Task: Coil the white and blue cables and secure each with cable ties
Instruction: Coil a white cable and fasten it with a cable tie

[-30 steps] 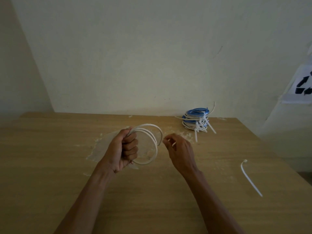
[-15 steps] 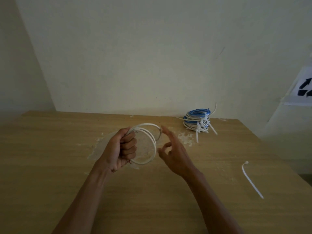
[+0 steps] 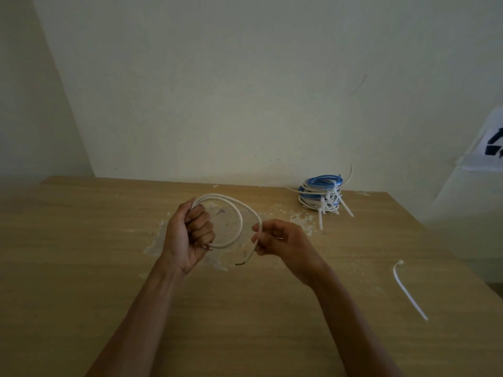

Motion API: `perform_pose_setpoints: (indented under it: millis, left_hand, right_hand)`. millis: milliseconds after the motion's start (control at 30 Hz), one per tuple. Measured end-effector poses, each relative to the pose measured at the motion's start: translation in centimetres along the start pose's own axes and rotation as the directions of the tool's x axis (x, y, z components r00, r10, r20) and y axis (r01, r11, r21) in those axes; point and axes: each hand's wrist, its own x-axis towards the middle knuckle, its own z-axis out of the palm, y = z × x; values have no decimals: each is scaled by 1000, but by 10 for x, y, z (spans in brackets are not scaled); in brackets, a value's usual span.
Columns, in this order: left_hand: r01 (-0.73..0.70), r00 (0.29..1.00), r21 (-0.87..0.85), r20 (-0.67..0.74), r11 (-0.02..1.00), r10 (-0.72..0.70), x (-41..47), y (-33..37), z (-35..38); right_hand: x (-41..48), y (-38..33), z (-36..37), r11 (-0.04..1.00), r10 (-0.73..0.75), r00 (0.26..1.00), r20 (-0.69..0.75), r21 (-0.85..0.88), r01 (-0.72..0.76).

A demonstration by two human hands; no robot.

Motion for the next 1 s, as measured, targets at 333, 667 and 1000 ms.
perform_pose_setpoints:
  millis: [333,667,1000]
  left_hand:
    - [157,977,-84,160,984,-142,4,-7,-9]
    - [-162,971,-10,-182,987,157,3,-36,28]
    - [203,974,426,-184,882,-135,-3,-27,22]
  right_hand:
    - [1,-17,-20,707,206,976,-64,699,-103]
    - [5,10,52,616,373,925,-79,766,-183]
    - [-2,11,51,919,-214,939,-268,-381,101]
